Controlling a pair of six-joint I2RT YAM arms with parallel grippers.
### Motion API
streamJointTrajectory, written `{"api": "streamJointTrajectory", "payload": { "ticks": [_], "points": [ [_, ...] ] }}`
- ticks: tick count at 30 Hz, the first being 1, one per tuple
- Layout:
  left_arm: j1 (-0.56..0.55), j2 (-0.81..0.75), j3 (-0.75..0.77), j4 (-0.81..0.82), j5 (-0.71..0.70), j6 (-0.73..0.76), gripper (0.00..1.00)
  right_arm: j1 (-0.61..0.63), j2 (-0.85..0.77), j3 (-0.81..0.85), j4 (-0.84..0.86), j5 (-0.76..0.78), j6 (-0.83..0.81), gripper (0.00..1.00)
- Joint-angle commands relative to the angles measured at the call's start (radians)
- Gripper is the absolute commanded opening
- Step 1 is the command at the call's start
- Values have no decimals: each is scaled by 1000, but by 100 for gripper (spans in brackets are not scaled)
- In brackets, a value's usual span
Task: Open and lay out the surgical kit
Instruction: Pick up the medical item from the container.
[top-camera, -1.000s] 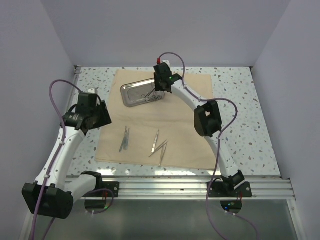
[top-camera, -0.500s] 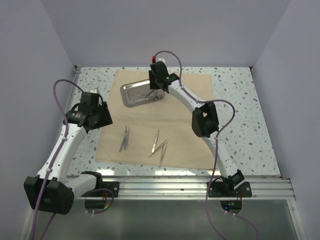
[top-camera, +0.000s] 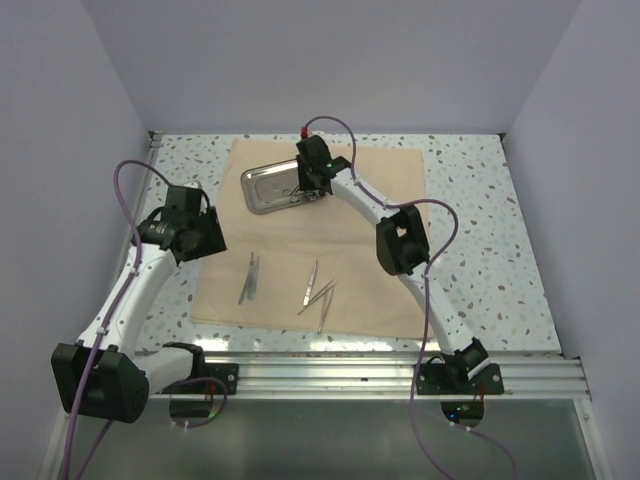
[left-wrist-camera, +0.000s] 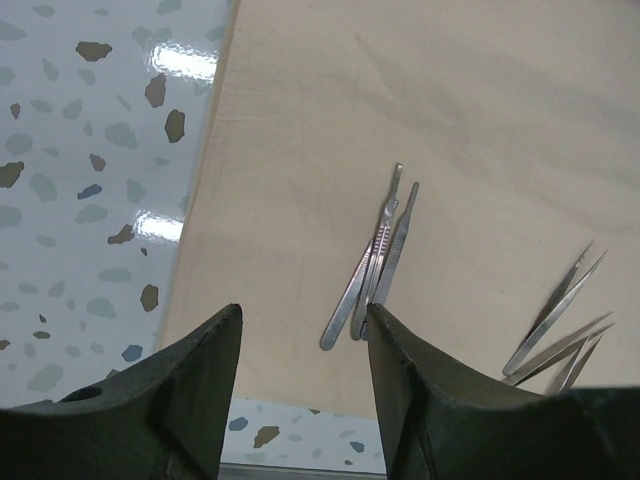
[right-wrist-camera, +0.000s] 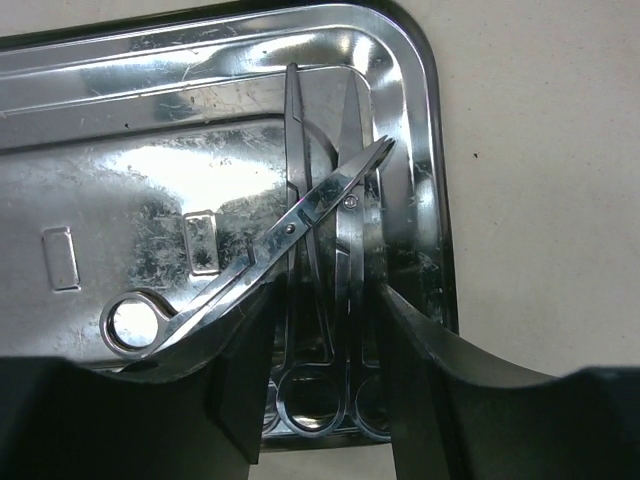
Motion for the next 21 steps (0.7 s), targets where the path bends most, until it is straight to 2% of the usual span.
{"api": "streamJointTrajectory", "payload": {
  "ticks": [1, 5, 13, 16, 18, 21],
  "points": [
    [-1, -2, -14, 39, -11, 21, 56, 3, 36, 70, -26, 0, -3, 45],
    [-1, 1, -27, 50, -11, 23, 56, 6, 81, 120, -91, 15, -8, 29],
    [-1, 35, -31, 75, 1, 24, 56, 31, 110, 127, -247, 59, -41, 16],
    [-2, 47, -34, 85, 9, 24, 56, 35, 122, 120, -282, 60, -40, 8],
    [-1, 50, -34, 95, 12, 24, 56, 34, 121, 112, -285, 47, -38, 0],
    [-1, 61, -34, 99, 13, 26, 55, 34, 89, 92, -252, 49, -38, 0]
  ]
}}
